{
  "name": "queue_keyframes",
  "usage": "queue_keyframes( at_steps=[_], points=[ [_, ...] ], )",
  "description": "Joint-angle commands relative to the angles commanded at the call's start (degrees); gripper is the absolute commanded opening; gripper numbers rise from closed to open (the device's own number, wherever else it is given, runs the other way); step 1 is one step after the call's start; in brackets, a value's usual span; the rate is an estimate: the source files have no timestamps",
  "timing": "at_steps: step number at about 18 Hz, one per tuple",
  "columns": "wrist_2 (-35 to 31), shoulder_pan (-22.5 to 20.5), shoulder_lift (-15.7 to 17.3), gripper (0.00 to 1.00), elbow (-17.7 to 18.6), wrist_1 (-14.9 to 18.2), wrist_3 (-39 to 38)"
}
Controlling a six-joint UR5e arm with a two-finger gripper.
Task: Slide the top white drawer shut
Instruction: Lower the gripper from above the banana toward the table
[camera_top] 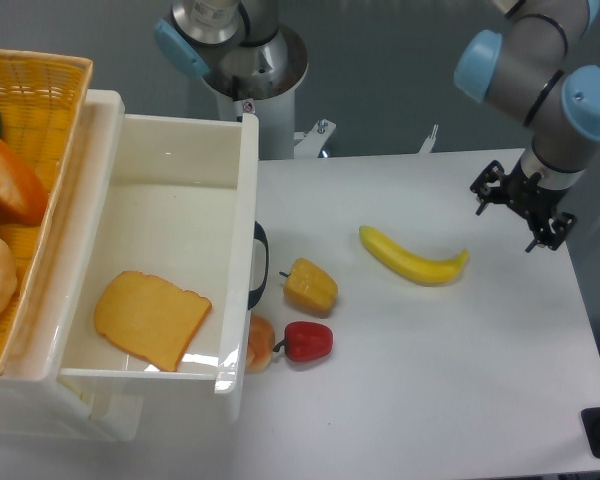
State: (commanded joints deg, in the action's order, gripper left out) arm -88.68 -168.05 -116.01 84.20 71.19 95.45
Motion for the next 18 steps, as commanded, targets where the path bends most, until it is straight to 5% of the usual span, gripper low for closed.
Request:
queue_keyframes(
  at_steps=[9, 18],
  points=[
    [0.5, 0.9, 0.4, 1.00, 4.4, -2.5, -0.2],
    [6.8, 3.3, 2.8, 1.00, 6.4, -2.5, -13.0]
  ],
)
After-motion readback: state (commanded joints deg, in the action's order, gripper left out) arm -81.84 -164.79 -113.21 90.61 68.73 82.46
